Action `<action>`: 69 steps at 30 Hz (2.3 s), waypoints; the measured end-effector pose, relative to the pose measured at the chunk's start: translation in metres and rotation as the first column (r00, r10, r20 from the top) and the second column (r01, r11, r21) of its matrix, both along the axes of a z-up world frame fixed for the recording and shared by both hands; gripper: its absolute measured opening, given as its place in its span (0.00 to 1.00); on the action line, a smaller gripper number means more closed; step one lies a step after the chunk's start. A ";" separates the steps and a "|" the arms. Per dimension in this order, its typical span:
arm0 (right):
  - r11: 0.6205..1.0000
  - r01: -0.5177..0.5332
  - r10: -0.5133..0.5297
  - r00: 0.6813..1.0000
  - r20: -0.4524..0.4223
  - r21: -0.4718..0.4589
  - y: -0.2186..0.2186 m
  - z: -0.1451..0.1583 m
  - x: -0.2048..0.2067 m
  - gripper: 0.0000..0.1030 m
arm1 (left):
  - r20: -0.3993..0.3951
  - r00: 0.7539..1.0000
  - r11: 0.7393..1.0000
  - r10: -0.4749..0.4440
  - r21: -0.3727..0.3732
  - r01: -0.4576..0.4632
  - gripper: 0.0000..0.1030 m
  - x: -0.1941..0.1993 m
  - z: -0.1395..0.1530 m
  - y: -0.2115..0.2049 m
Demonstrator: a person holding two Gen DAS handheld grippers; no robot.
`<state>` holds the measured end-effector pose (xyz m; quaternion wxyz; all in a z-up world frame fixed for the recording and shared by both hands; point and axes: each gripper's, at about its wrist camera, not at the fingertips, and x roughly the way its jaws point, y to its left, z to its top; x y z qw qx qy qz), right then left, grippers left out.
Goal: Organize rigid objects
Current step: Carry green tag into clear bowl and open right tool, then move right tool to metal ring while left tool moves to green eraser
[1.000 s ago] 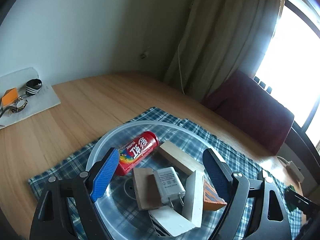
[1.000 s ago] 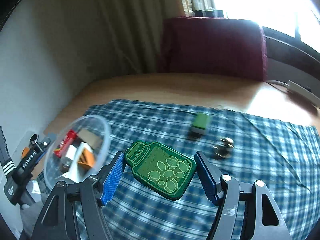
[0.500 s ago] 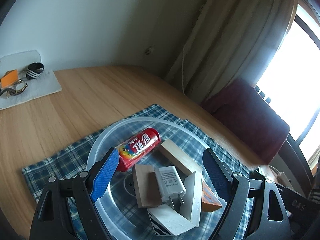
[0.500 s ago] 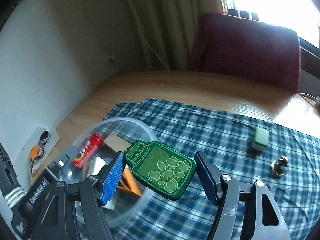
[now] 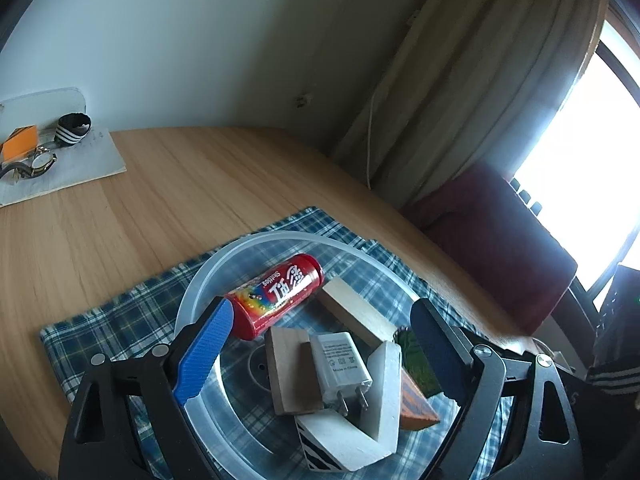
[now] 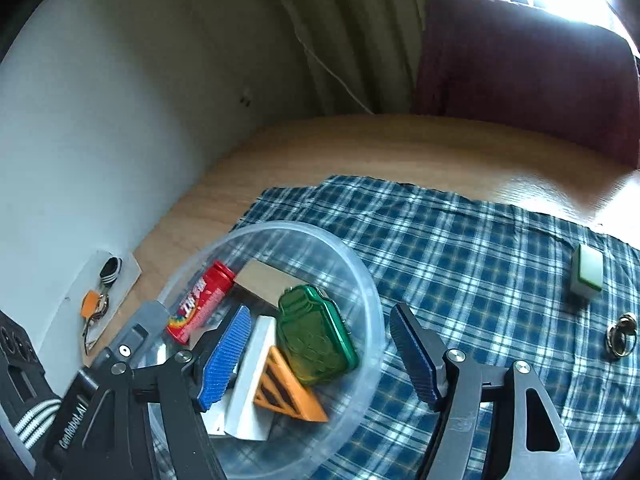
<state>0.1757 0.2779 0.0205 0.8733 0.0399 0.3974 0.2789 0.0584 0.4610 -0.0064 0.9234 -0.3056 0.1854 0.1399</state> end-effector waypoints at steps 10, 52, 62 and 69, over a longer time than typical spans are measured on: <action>0.999 0.045 -0.045 0.999 -0.004 -0.031 -0.025 -0.008 -0.007 0.74 | -0.014 1.000 1.000 -0.012 0.005 0.012 0.88 0.004 0.000 -0.003; 0.855 0.486 -0.486 0.873 0.048 -0.180 -0.183 -0.025 -0.004 0.72 | 0.028 0.999 0.964 -0.046 0.264 0.037 0.92 -0.004 0.022 -0.048; 0.852 0.475 -0.480 0.876 0.034 -0.220 -0.180 -0.032 0.025 0.58 | -0.015 0.997 0.964 -0.073 0.257 0.074 0.93 0.005 0.018 -0.049; 0.834 0.486 -0.484 0.872 0.075 -0.263 -0.178 -0.035 0.040 0.41 | -0.031 0.996 0.955 -0.078 0.285 0.084 0.92 0.009 0.017 -0.055</action>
